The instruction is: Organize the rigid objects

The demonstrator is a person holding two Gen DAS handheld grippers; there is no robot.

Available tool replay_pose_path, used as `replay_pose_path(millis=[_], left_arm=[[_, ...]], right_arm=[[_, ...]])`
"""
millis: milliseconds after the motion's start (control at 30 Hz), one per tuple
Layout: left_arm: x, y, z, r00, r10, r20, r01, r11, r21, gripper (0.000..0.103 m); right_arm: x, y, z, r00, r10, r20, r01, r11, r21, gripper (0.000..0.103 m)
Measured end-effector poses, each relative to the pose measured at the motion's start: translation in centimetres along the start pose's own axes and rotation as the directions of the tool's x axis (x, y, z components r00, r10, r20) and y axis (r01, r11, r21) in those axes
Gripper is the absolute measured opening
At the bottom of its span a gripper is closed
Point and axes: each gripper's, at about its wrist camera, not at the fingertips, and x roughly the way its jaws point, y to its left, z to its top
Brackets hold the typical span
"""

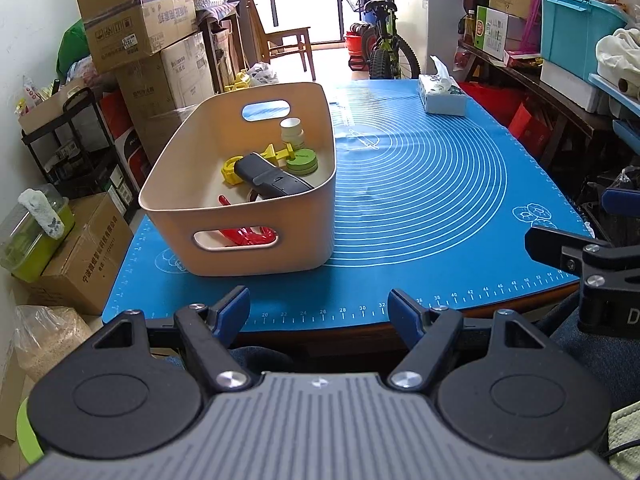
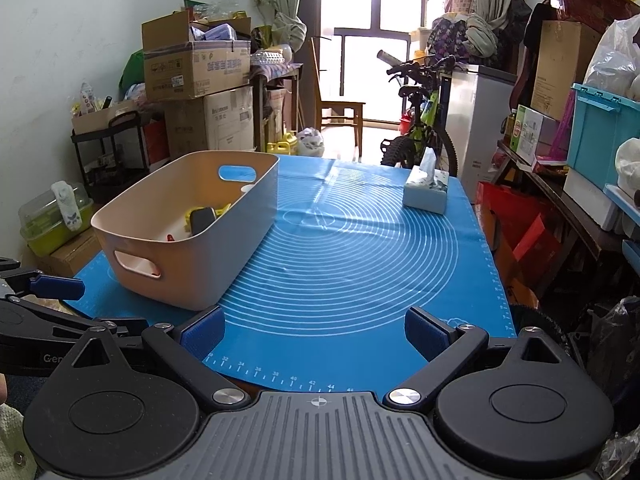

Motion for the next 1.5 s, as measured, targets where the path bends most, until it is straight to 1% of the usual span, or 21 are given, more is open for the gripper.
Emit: replay_pose_path(millis=[1500], left_arm=[[-0.11, 0.08, 0.1, 1.0, -0.001, -0.001, 0.001, 1.0, -0.007, 0.076]], right_arm=[[0.28, -0.14, -0.2, 1.0, -0.007, -0.007, 0.007, 1.0, 0.005, 0.097]])
